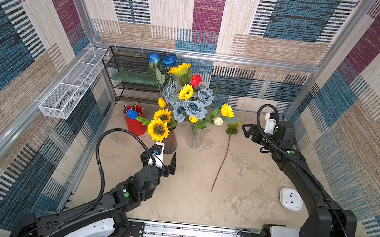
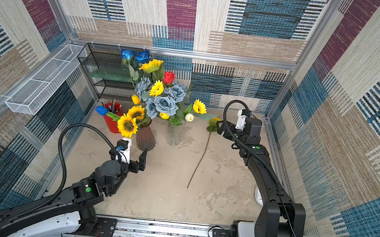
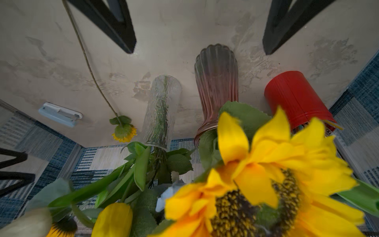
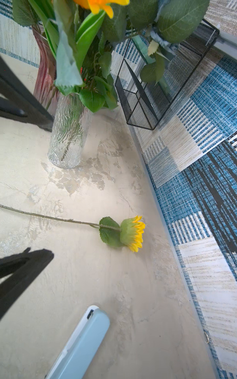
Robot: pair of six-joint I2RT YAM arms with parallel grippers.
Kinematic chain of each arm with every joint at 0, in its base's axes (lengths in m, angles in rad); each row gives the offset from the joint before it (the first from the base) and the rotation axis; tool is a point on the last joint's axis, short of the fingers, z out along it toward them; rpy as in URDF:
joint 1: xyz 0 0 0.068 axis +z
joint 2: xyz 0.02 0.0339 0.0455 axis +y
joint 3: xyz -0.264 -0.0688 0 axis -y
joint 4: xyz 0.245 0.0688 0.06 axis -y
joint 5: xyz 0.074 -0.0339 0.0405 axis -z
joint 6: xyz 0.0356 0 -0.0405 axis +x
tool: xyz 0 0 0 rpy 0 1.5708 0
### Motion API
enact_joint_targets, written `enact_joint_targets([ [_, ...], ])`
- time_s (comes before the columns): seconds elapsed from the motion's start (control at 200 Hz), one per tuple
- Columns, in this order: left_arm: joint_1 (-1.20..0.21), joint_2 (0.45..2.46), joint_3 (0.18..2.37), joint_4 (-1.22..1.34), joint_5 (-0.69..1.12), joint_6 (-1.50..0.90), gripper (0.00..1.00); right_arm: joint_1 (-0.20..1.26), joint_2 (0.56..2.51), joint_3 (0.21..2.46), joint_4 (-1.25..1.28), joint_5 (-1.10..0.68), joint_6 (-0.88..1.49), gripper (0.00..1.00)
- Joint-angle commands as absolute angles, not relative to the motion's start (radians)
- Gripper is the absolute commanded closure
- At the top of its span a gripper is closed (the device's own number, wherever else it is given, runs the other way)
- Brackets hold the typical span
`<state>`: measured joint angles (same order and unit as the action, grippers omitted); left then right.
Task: Pick out yellow flowers from the vase
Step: Pick up the flower from the vase.
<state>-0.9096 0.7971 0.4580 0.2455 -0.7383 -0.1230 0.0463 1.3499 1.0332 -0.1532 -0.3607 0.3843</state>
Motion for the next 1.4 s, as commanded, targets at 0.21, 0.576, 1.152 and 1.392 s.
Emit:
enact_joint_targets([
  [0.21,-0.797,0.840,0.511,0.487,-0.758,-0.009,0.05,0.030,1.362,1.024,-0.108,-0.428,0.394,0.04],
  [0.576,-0.689,0.914,0.543,0.568,-0.616,0.001,0.08,0.016,1.377,1.040,-0.121,-0.464,0.389,0.04],
  [1.152,-0.598,0.989,0.666,0.499,-0.542,0.000,0.37,0.017,1.376,1.026,-0.114,-0.487,0.395,0.04],
  [1.392,-0.597,0.971,0.719,0.419,-0.514,-0.006,0.45,0.017,1.384,1.023,-0.114,-0.487,0.397,0.04],
])
